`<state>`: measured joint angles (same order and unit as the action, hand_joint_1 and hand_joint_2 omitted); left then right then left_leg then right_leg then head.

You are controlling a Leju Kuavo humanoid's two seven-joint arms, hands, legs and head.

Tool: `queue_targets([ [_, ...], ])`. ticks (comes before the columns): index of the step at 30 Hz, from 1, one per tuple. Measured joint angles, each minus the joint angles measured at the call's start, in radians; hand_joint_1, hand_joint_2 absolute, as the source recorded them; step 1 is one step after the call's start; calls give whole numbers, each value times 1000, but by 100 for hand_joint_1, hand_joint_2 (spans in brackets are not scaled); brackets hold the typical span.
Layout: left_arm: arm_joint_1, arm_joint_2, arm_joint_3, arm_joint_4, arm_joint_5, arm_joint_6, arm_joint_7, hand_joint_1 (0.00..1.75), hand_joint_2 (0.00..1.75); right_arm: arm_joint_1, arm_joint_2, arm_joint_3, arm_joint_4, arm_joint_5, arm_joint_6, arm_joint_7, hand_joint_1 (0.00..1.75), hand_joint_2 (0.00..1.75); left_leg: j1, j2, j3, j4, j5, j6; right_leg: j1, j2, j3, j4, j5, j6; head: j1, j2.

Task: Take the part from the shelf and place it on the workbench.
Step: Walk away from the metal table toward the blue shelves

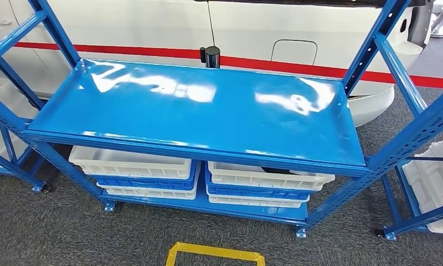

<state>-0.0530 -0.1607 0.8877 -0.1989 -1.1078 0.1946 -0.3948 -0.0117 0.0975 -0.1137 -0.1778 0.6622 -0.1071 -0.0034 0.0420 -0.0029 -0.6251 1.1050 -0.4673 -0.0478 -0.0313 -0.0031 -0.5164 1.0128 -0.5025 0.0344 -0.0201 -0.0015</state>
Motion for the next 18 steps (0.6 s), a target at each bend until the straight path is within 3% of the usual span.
queue_targets([
  [2,-2,-2,0,1,0,-1,0,0,0,-2,-1,0,0,1,-1,0,0,0,-3,-5,20,-43,4,8,3,0,0,-1,-9,15,-3,0],
  [4,-3,0,0,1,0,-3,2,0,0,-3,-1,0,0,4,-1,0,0,0,-11,-9,19,-46,3,29,1,-1,4,-9,-10,27,-2,0],
  [6,-2,1,1,0,0,-5,5,0,0,-3,-1,0,0,6,-1,0,0,0,-14,-12,20,-49,3,47,0,-1,-9,22,-27,30,-1,0],
  [7,-2,1,1,0,0,-6,6,0,0,-2,0,0,0,6,-1,0,0,0,-16,-12,20,-50,3,54,0,0,-32,69,-48,26,0,0],
  [9,-3,2,1,0,0,-8,8,0,0,-2,2,0,0,7,-1,0,0,0,-22,-12,21,-51,-1,66,4,0,-110,210,-99,14,2,0],
  [11,-2,2,1,0,0,-9,9,0,0,0,3,0,0,7,-1,0,0,0,-29,-15,24,-50,-4,73,8,0,-168,294,-114,14,2,0],
  [12,-2,2,1,0,0,-9,9,0,0,0,3,0,0,7,-1,0,0,0,-31,-17,26,-50,-6,74,11,0,-171,281,-97,18,2,0],
  [15,-2,1,1,0,0,-9,9,0,0,-2,3,-1,0,7,-3,0,0,0,-36,-24,36,-49,-12,72,21,1,-100,94,-8,24,2,0],
  [16,-3,1,1,0,-1,-9,9,0,0,-3,3,-1,0,8,-4,0,0,0,-39,-26,38,-49,-15,68,25,1,-82,48,11,19,2,0],
  [18,-3,1,1,0,-2,-9,9,0,0,-5,3,-1,0,10,-7,-1,0,0,-42,-27,41,-52,-20,59,30,2,-74,23,20,4,2,0],
])
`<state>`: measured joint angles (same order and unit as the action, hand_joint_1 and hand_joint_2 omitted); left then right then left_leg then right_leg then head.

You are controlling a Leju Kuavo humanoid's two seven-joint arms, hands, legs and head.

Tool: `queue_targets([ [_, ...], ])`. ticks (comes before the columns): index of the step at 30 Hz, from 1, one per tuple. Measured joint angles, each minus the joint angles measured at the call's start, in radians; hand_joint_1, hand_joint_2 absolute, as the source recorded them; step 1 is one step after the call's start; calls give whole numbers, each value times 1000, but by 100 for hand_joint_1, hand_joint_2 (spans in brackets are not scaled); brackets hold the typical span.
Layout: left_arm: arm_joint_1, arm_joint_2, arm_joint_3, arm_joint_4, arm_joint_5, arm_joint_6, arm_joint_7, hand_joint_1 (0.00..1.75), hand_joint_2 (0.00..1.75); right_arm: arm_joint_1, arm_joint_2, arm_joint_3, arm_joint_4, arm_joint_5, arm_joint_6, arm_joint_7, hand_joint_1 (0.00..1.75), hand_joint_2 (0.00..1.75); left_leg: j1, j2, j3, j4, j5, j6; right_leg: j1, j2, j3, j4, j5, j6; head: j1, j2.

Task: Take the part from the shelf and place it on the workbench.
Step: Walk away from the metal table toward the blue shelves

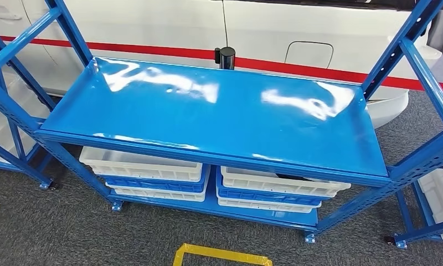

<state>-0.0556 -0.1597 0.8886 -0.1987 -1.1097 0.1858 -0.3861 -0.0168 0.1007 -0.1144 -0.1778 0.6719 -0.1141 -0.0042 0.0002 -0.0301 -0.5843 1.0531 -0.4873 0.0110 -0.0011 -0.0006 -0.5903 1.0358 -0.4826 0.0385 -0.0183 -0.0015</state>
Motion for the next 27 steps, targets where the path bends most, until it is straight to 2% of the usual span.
queue_targets([
  [2,0,0,0,0,-1,1,-1,0,0,-1,1,0,0,3,-3,-2,0,0,2,3,3,3,-4,-9,-7,0,10,-8,7,-15,0,0],
  [4,0,1,1,0,-2,2,-1,0,0,-1,1,-1,0,5,-4,-4,0,0,4,12,-18,58,-38,-18,-17,-1,26,-16,13,-29,-2,0],
  [6,1,2,2,0,-2,3,-2,0,0,-1,2,-1,0,6,-5,-6,0,0,7,19,-78,182,-99,-26,-17,-2,34,-16,10,-38,-4,0],
  [7,1,2,3,0,-2,3,-2,0,0,-1,2,-1,0,7,-5,-7,0,0,9,20,-110,240,-119,-31,-17,-2,37,-16,8,-40,-4,0],
  [8,1,2,3,0,-3,3,-2,0,0,0,2,-1,0,7,-5,-7,0,0,12,21,-131,271,-121,-34,-17,-2,40,-16,5,-41,-4,0],
  [9,1,3,3,0,-3,3,-1,0,0,0,2,-1,0,7,-5,-7,0,0,16,23,-134,264,-102,-38,-18,-1,44,-16,2,-39,-5,0],
  [10,2,4,3,0,-3,3,-2,0,0,2,3,-1,0,7,-5,-7,0,0,21,25,-116,220,-68,-41,-20,0,49,-16,-2,-36,-5,0],
  [11,2,5,3,0,-3,3,-2,0,0,3,3,-2,0,7,-5,-7,0,0,26,27,-85,153,-29,-44,-22,0,56,-15,-7,-29,-5,0],
  [12,1,5,3,0,-4,3,-1,0,0,3,3,-2,0,7,-5,-7,0,0,29,28,-53,88,-1,-47,-20,1,60,-13,-14,-22,-6,0],
  [13,0,5,3,0,-4,3,-1,0,0,2,2,-2,0,7,-5,-7,0,0,30,26,-30,41,15,-45,-18,2,62,-13,-20,-14,-7,0],
  [14,0,4,3,1,-5,3,0,0,0,1,2,-3,0,7,-5,-7,0,0,29,25,-17,15,19,-41,-16,2,63,-14,-24,-8,-8,0],
  [17,0,5,3,1,-7,3,3,0,0,-2,2,-4,0,7,-5,-6,0,0,22,19,-15,7,14,-15,-17,1,65,-17,-30,3,-6,0],
  [18,0,6,3,1,-8,3,4,0,0,-2,2,-4,0,8,-5,-6,0,0,21,19,-14,4,15,-6,-19,0,59,-2,-39,4,-6,0],
  [20,0,6,3,0,-10,3,6,0,0,-2,3,-6,0,9,-4,-5,0,0,20,19,-12,1,15,7,-19,0,17,82,-78,-1,-3,0],
  [22,0,6,3,0,-10,3,6,0,0,-2,4,-6,0,10,-4,-5,0,0,17,20,-12,1,12,15,-19,0,-49,200,-123,-8,-1,0],
  [23,0,6,3,0,-11,3,7,0,0,-1,4,-7,0,10,-3,-4,0,0,15,20,-12,1,11,16,-19,0,-79,248,-136,-9,-1,0],
  [24,0,6,3,0,-11,3,8,0,0,1,5,-7,0,10,-3,-3,0,0,14,19,-11,2,9,18,-19,0,-102,279,-139,-7,-1,0],
  [25,0,7,4,0,-11,3,8,0,0,2,5,-7,0,11,-3,-3,0,0,13,17,-8,2,8,19,-18,0,-110,277,-128,-2,-1,0],
  [26,0,7,4,0,-11,3,9,0,0,3,5,-7,0,11,-3,-2,0,0,12,15,-5,2,6,19,-18,0,-102,242,-103,5,-1,0],
  [27,0,7,4,0,-11,3,9,0,0,3,5,-7,0,12,-3,-2,0,0,12,12,-2,2,4,17,-17,0,-76,175,-69,12,-1,0],
])
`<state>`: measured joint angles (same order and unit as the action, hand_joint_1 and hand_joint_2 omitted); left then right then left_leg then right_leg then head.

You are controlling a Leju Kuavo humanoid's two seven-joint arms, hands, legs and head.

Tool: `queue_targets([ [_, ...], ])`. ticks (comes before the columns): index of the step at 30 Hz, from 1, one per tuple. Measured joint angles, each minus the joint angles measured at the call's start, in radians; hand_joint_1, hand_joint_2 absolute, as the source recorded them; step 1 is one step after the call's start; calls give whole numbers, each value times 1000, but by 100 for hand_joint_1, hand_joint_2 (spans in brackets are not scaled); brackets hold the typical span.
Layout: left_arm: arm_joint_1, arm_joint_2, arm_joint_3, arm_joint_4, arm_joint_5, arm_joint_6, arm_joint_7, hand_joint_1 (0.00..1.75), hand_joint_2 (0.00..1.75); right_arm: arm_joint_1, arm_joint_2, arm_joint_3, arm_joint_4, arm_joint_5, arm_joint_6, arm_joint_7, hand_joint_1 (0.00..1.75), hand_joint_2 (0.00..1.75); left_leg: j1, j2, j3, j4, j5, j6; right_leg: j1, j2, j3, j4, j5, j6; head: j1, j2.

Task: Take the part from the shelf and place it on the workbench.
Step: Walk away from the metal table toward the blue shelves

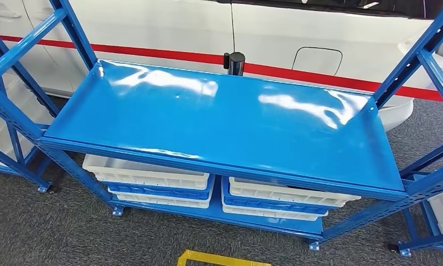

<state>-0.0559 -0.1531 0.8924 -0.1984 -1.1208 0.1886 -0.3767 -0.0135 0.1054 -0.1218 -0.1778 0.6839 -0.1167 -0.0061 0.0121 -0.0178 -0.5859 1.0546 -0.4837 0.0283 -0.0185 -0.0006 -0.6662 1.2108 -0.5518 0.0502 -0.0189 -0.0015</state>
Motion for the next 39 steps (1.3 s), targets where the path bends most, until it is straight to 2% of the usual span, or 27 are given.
queue_targets([
  [2,0,0,0,0,0,0,0,0,0,-2,0,0,0,1,0,0,0,0,-3,-4,7,0,-7,-8,5,0,52,-128,55,2,0,0],
  [3,0,0,0,0,0,0,1,0,0,-3,0,0,0,1,0,0,0,0,-5,-5,9,-1,-11,-13,8,0,67,-163,68,-3,0,0],
  [5,0,-1,0,0,0,0,2,0,0,-4,1,0,0,1,0,0,0,0,-5,-5,14,-6,-16,-24,13,1,73,-176,73,-14,0,0],
  [7,0,0,0,0,0,0,3,0,0,-4,1,0,0,1,0,0,0,0,-2,-2,16,4,-24,-34,5,2,86,-184,80,-28,0,0],
  [9,0,0,0,0,0,0,4,0,0,-2,1,0,0,2,0,0,0,0,0,5,-15,82,-66,-41,-4,1,103,-191,84,-43,-4,0],
  [11,0,0,0,0,-1,0,6,0,0,-2,2,0,0,2,0,1,0,0,1,9,-81,210,-124,-46,0,0,112,-191,79,-51,-6,0],
  [12,1,0,0,0,-1,0,8,0,0,-2,2,0,0,2,0,1,0,0,1,9,-109,255,-134,-48,1,0,116,-191,76,-53,-6,0],
  [13,2,0,0,0,-1,0,10,0,0,-1,2,0,0,2,0,2,0,0,3,10,-122,267,-125,-50,2,0,120,-190,72,-53,-6,0],
  [14,2,0,0,0,-2,0,12,0,0,0,2,0,0,2,0,2,0,0,5,10,-117,241,-96,-52,1,1,126,-190,68,-51,-6,0],
  [16,3,0,0,0,-2,0,14,0,0,1,3,0,0,2,0,2,0,0,11,13,-62,113,-19,-55,1,3,138,-189,57,-42,-7,0],
  [17,2,0,0,0,-2,-1,15,0,0,1,3,0,0,2,0,2,0,0,13,13,-36,56,6,-54,4,4,141,-187,50,-36,-8,0],
  [18,2,0,0,0,-2,-1,15,0,0,0,3,-1,0,2,0,2,0,0,12,12,-20,21,16,-51,7,5,142,-187,45,-30,-8,0],
  [21,1,-1,0,1,-3,-2,16,0,0,-3,3,-1,0,2,-1,2,0,0,5,8,-16,4,16,-33,8,5,142,-195,42,-17,-8,0],
  [23,2,0,1,1,-3,-1,17,0,0,-2,3,-1,0,2,-1,2,0,0,3,7,-17,-1,21,-28,8,4,144,-201,46,-20,-7,0],
  [25,2,-1,1,1,-3,1,18,0,0,-1,3,-1,0,2,-2,2,0,0,1,6,-18,-3,22,-27,8,4,146,-205,48,-26,-6,0],
  [30,2,-2,1,1,-3,8,18,0,0,-2,5,-3,0,1,-2,2,0,0,-6,5,-18,-2,18,-20,5,3,147,-211,48,-25,-6,0],
  [35,2,-1,2,0,-3,16,18,0,0,-1,5,-14,0,-8,-3,2,0,0,-8,7,-17,-2,18,-18,4,4,146,-213,49,-6,-7,0],
  [39,2,-2,6,1,-3,17,18,0,0,-1,5,-19,0,-9,-3,2,0,0,-6,7,-15,-3,18,-18,6,3,147,-213,49,-4,-7,0],
])
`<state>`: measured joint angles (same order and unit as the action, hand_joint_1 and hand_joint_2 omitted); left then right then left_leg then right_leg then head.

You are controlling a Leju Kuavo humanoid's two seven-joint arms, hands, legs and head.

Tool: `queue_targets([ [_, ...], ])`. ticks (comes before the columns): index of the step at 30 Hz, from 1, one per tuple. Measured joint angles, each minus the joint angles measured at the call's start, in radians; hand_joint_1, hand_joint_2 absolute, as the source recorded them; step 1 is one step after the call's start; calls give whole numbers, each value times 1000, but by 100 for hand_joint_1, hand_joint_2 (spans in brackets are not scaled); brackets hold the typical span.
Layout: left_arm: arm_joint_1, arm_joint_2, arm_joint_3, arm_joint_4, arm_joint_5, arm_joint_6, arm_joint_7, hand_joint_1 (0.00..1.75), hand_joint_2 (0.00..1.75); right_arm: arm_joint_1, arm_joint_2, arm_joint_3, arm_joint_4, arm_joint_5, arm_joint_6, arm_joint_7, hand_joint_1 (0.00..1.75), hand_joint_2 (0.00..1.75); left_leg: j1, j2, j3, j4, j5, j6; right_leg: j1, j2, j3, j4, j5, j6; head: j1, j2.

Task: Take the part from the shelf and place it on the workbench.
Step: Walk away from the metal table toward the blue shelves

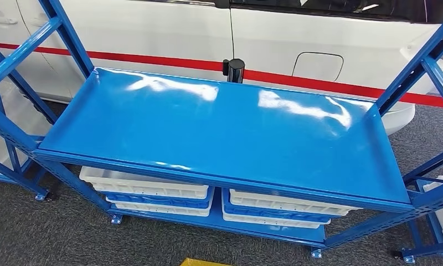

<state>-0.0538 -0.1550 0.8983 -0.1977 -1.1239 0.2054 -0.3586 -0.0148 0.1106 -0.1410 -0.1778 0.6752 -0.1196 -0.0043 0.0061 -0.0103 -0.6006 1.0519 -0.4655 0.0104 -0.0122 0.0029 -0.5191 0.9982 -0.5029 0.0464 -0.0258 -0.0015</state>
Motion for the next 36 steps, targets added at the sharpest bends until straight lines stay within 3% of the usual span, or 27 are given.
queue_targets([
  [7,0,0,4,0,-4,3,2,0,0,0,0,-7,0,0,0,0,0,0,-1,0,1,1,-1,2,0,0,2,-1,1,2,0,0],
  [12,0,0,5,0,-5,4,2,0,0,-1,0,-7,0,1,0,0,0,0,-2,1,5,-7,-1,13,-5,0,2,2,-3,9,0,0],
  [14,-1,-2,6,0,-5,5,1,0,0,-1,-1,-7,0,2,0,0,0,0,5,3,11,-17,4,23,-5,0,-21,56,-29,8,4,0],
  [17,-2,-4,7,0,-6,6,1,0,0,-1,-2,-8,0,3,0,1,0,0,6,7,12,-21,5,26,-7,-1,-124,243,-103,0,9,0],
  [18,-2,-4,7,0,-6,7,1,0,0,0,-2,-8,0,3,0,2,0,0,6,8,12,-20,5,26,-8,-1,-149,282,-112,3,9,0],
  [19,-2,-5,7,0,-6,7,1,0,0,2,-2,-8,0,3,0,2,0,0,7,7,12,-20,4,25,-11,-1,-157,286,-105,11,9,0],
  [21,-2,-6,8,0,-6,7,1,0,0,3,-4,-8,0,3,0,3,0,0,9,7,14,-19,3,18,-18,-4,-110,173,-48,33,10,0],
  [22,-2,-5,8,-1,-6,7,1,0,0,1,-4,-8,0,3,0,3,0,0,8,7,15,-19,1,12,-21,-9,-81,106,-19,40,11,0],
  [23,-2,-5,8,-1,-6,7,1,0,0,-1,-4,-8,0,3,0,3,0,0,6,7,18,-18,-2,4,-23,-12,-57,54,3,40,11,0],
  [25,-2,-4,8,-2,-6,7,1,0,0,-2,-2,-9,0,3,0,5,0,0,3,8,24,-20,-5,-13,-18,-14,-47,28,18,20,11,0],
  [28,-2,-6,9,-2,-5,7,1,0,0,-1,-4,-11,0,2,0,7,0,0,12,10,27,-12,-16,-31,-16,-8,-38,24,23,-11,9,0],
  [30,-2,-6,9,-2,-5,8,1,0,0,-1,-4,-13,0,1,0,9,0,0,15,10,-7,68,-65,-35,-18,-5,-31,21,25,-24,5,0],
  [32,-1,-6,10,-2,-5,8,1,0,0,0,-4,-15,0,1,0,9,0,0,15,9,-74,208,-129,-36,-11,-4,-28,22,22,-32,3,0],
  [33,-1,-6,10,-2,-5,8,2,0,0,1,-4,-15,0,1,0,8,0,0,15,8,-101,258,-142,-35,-8,-3,-25,22,20,-34,3,0],
  [34,-1,-6,11,-2,-5,8,2,0,0,2,-4,-15,0,1,0,9,0,0,15,7,-112,276,-136,-34,-6,-1,-22,22,18,-37,3,0],
  [36,0,-6,11,-2,-5,9,2,0,0,2,-4,-16,0,1,0,9,0,0,15,7,-75,186,-68,-29,-5,7,-12,22,13,-38,3,0],
])
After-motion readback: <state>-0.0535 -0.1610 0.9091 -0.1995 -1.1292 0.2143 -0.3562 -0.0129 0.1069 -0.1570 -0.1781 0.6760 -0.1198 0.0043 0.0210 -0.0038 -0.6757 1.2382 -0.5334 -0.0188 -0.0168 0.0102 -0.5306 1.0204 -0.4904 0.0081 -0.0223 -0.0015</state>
